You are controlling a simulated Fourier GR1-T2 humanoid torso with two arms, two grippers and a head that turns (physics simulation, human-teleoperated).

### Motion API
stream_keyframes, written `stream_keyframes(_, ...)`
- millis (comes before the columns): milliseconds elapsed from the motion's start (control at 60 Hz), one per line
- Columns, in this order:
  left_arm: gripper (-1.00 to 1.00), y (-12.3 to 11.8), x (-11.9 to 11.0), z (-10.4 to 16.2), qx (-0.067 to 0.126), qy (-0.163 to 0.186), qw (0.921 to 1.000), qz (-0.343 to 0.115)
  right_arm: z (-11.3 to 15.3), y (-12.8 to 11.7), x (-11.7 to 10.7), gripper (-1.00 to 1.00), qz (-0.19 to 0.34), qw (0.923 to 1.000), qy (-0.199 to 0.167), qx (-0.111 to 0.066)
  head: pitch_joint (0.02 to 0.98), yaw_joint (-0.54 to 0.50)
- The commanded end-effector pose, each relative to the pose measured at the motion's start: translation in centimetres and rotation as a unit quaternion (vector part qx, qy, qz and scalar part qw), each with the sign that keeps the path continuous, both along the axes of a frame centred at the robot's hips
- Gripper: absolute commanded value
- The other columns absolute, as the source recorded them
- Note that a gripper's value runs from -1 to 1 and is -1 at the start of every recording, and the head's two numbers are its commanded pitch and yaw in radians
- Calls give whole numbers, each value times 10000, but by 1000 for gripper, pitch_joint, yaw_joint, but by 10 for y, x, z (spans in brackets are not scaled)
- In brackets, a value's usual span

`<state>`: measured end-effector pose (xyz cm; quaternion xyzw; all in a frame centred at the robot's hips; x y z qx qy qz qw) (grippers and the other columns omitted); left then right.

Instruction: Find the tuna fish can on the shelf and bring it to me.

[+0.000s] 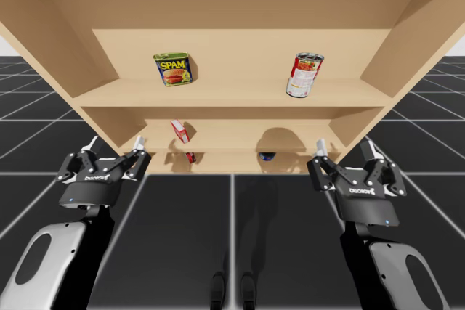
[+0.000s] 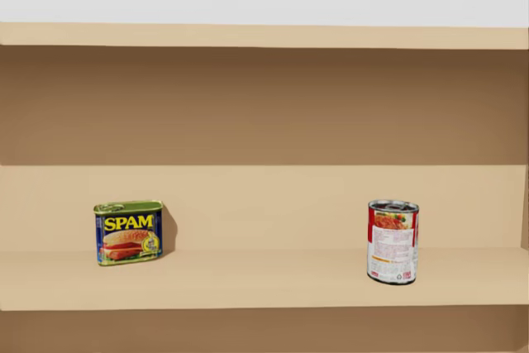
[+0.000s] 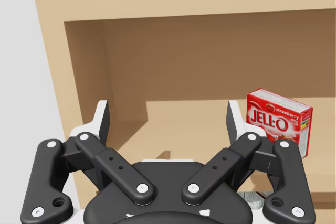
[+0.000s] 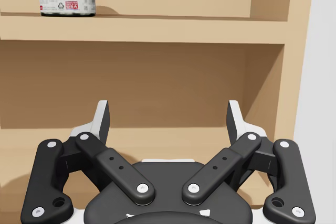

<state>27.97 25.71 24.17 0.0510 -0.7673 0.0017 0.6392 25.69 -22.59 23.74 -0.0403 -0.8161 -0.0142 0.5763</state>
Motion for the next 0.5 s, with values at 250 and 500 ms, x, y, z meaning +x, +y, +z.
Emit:
stream_keyframes(250, -1000, 1, -1, 2, -34, -40, 10000, 18, 1, 0, -1, -1000, 142, 9999, 38, 52, 188, -30)
stream_keyframes(500, -1000, 2, -1, 2, -15, -32, 10000, 14, 1, 3, -1, -1000, 144, 9999, 55, 30, 353, -39)
